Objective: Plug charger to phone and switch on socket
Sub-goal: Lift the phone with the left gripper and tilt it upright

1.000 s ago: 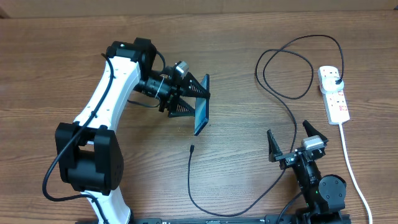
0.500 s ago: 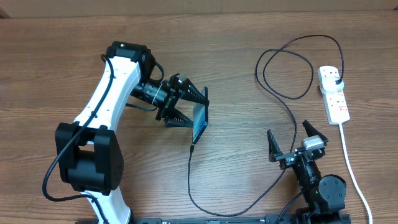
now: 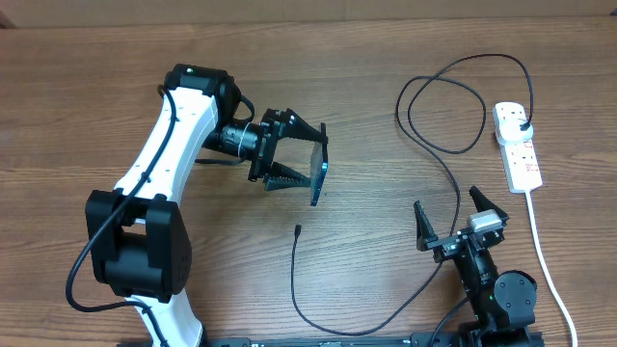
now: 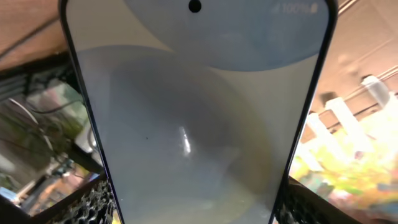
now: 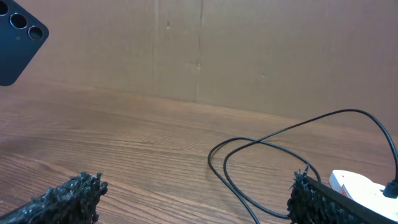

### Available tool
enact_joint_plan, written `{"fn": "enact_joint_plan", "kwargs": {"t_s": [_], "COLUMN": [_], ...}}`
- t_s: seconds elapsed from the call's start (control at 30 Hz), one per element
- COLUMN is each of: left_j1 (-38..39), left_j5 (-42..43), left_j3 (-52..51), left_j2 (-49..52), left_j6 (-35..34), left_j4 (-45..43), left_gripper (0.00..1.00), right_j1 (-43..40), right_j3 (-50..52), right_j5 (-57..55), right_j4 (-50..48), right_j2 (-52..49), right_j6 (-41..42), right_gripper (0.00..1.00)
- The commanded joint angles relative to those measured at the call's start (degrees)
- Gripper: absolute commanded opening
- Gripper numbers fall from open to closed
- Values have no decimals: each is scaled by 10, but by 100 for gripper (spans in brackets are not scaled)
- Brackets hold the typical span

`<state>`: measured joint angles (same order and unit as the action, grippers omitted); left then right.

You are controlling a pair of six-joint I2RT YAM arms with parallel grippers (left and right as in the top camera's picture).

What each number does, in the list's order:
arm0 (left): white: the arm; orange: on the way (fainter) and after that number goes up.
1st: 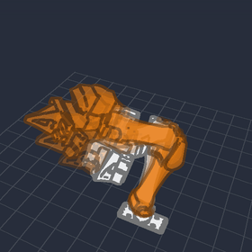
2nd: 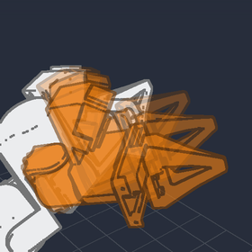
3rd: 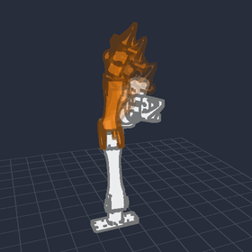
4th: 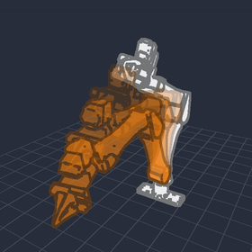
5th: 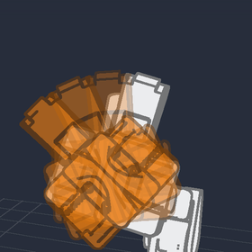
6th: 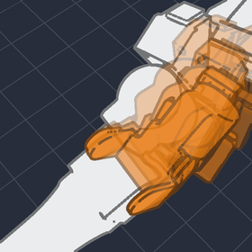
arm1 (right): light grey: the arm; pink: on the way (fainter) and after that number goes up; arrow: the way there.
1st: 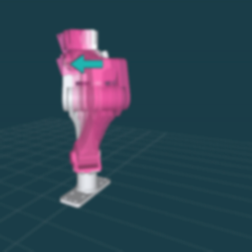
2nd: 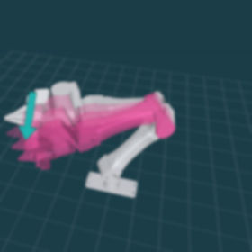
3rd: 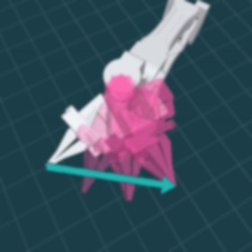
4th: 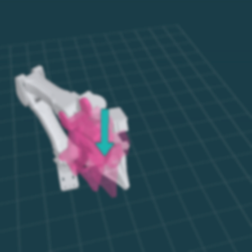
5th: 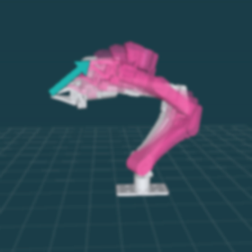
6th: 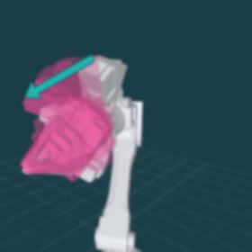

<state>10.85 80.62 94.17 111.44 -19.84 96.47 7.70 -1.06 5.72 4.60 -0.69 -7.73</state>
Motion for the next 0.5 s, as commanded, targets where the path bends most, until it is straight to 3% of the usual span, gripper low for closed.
{"fn": "enact_joint_plan", "kwargs": {"t_s": [0.0,0.47], "left_j1": [0,0], "left_j5": [45,45], "left_j3": [10,10], "left_j2": [-9,-9], "left_j6": [-33,-73], "left_j4": [4,4], "left_gripper": [4,4], "right_j1": [3,3], "right_j3": [6,6], "right_j5": [-3,-3], "right_j4": [-2,-2], "right_j2": [5,5], "right_j6": [-3,-3], "right_gripper": [100,100]}}
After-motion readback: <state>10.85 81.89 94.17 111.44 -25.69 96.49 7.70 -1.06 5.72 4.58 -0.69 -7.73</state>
